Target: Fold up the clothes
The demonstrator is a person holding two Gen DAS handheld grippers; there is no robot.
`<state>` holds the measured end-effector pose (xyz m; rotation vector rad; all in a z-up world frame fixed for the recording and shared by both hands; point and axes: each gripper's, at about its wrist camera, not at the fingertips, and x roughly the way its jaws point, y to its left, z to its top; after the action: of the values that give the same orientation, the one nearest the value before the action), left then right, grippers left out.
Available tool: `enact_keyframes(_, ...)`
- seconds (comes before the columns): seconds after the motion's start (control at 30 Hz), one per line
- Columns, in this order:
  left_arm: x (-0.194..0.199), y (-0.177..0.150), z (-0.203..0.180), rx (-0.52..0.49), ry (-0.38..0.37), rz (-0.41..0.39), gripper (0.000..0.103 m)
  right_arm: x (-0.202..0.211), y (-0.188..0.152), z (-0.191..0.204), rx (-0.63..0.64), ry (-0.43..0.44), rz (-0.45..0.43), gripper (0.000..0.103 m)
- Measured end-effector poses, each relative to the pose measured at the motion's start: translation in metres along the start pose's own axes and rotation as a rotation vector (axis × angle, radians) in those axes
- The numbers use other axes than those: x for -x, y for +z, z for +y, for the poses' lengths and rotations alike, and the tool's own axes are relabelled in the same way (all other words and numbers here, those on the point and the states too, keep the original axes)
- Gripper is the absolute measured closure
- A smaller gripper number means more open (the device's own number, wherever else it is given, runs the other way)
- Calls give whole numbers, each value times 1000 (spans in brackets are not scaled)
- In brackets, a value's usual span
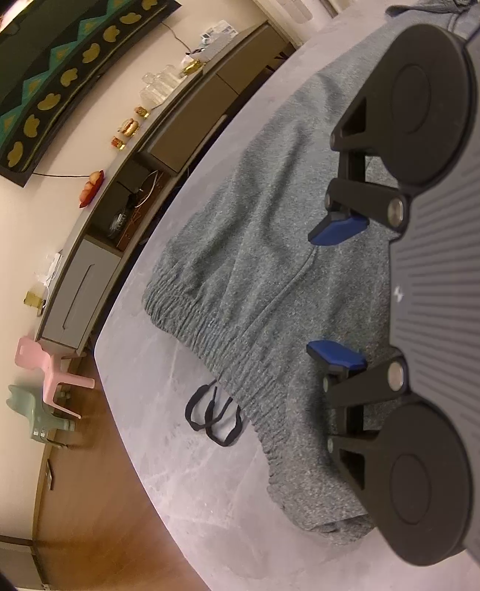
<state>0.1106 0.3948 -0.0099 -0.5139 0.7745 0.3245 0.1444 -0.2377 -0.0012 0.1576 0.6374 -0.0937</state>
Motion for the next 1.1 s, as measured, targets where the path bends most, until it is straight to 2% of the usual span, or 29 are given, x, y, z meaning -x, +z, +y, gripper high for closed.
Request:
enact_keyframes(0.1, -3, -2, -8, -38, 0, 0, 45, -18, -10, 58, 283, 154, 51, 41)
enact_keyframes(0.17, -3, -4, -15, -73, 6, -13, 44, -37, -20, 83, 408, 145, 94, 40)
enact_keyframes(0.23, -6, -4, -17, -99, 10, -24, 44, -61, -20, 83, 410, 98, 160, 51)
enact_keyframes(0.27, -8, -3, -18, -110, 11, -30, 44, -72, -19, 83, 408, 78, 191, 73)
enact_keyframes(0.3, -9, -3, -20, -122, 11, -36, 44, -72, -13, 76, 370, 98, 201, 96)
enact_keyframes(0.33, -11, -2, -21, -133, 11, -42, 44, -71, -6, 69, 333, 117, 208, 98)
enact_keyframes(0.4, -16, 2, -22, -147, 11, -51, 44, -51, 15, 54, 286, 95, 113, 99)
enact_keyframes(0.5, -28, 10, -23, -158, 16, -54, 44, -35, 60, 12, 148, -29, -65, 99)
enact_keyframes(0.57, -37, 13, -23, -170, 20, -40, 44, -40, 72, -18, 27, -111, -111, 99)
enact_keyframes(0.63, -46, 14, -23, -177, 28, -17, 44, -61, 67, -36, -7, -157, -56, 98)
enact_keyframes(0.73, -57, 16, -24, -193, 30, -1, 44, -107, 53, -42, -21, -121, 72, 98)
enact_keyframes(0.83, -58, 27, -29, -197, -32, -20, 45, -123, 61, -33, 18, -103, 69, 98)
enact_keyframes(0.9, -62, 33, -34, -203, -73, -26, 45, -115, 82, -29, 15, -88, -35, 98)
enact_keyframes(0.97, -75, 38, -38, -190, -89, 22, 45, -104, 102, -33, 1, -110, -105, 98)
enact_keyframes(1.0, -85, 39, -38, -185, -71, 54, 47, -113, 106, -36, 5, -156, -73, 98)
enact_keyframes(1.03, -89, 39, -38, -190, -55, 45, 52, -122, 109, -39, 8, -200, -38, 98)
enact_keyframes(1.1, -90, 40, -41, -218, -24, 49, 55, -154, 107, -48, -8, -241, 111, 98)
